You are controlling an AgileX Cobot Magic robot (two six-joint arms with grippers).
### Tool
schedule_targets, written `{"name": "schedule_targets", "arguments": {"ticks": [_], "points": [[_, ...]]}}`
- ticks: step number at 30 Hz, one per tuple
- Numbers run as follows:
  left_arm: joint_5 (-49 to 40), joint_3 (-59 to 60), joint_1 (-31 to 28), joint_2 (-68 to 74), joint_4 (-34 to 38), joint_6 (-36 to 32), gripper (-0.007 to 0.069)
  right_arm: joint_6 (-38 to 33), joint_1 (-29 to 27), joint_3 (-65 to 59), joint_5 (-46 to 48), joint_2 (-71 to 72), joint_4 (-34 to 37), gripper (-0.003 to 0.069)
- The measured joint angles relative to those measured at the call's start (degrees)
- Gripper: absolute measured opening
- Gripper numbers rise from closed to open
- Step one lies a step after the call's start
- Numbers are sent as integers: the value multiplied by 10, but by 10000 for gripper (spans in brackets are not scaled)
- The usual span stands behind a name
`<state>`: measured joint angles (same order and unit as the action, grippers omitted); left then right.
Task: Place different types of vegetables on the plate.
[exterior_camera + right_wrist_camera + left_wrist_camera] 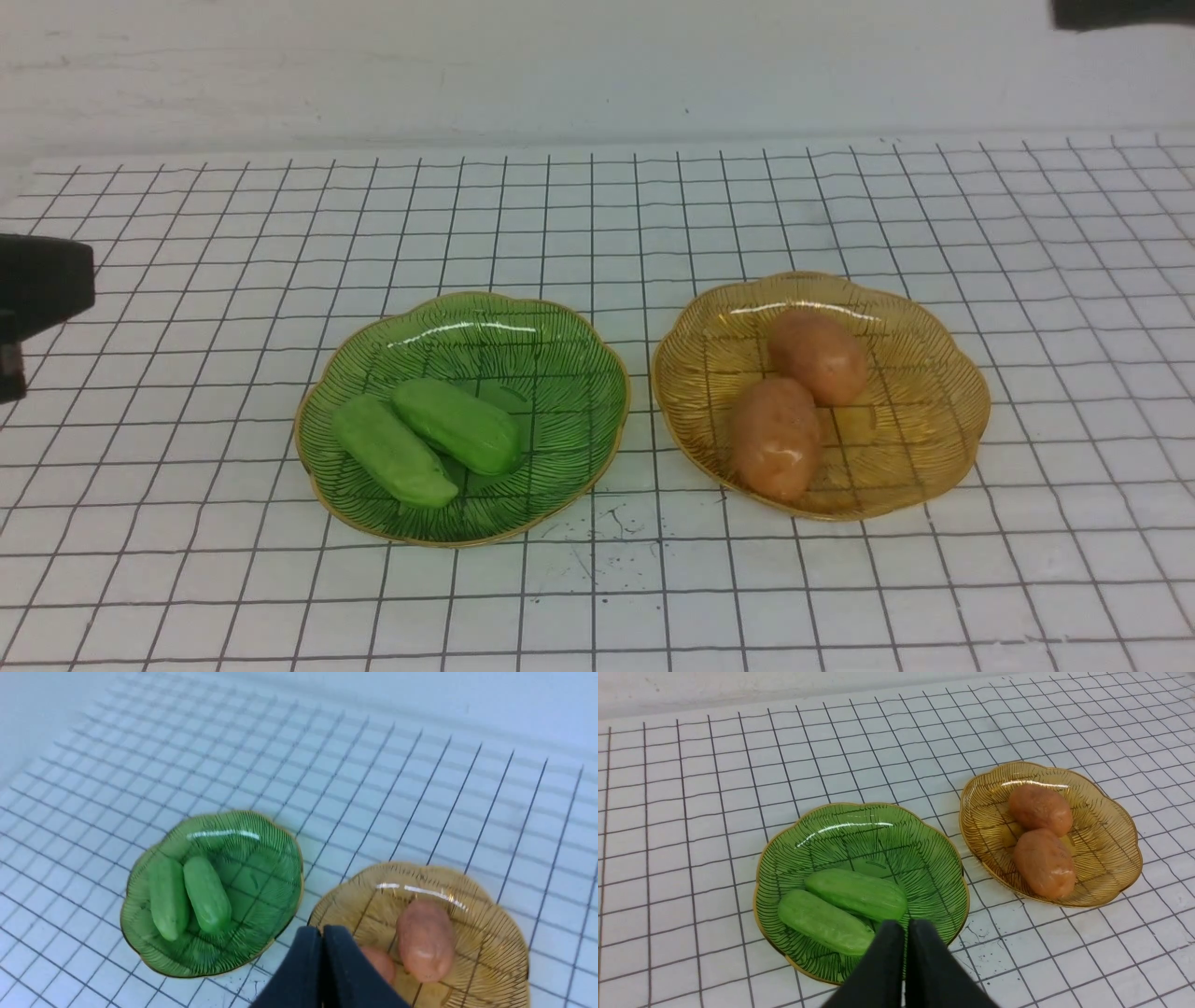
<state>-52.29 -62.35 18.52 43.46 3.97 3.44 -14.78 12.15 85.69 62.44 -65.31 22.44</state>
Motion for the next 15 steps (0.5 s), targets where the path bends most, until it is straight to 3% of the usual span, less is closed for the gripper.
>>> {"name": "schedule_targets", "arguments": {"ticks": [4, 6, 8, 11, 15], "points": [[0, 0, 0, 0, -1, 0, -8, -2, 0, -115, -77, 142, -13, -14], [0, 0, 0, 0, -1, 0, -8, -3, -1, -227, -181, 273, -34, -14], [0, 0, 0, 0, -1, 0, -8, -3, -1, -275, -229, 324, -42, -14], [0, 0, 0, 0, -1, 0, -8, 8, -2, -440, -400, 497, -57, -14], [0, 0, 0, 0, -1, 0, -8, 18, -3, -559, -485, 643, -63, -14]]}}
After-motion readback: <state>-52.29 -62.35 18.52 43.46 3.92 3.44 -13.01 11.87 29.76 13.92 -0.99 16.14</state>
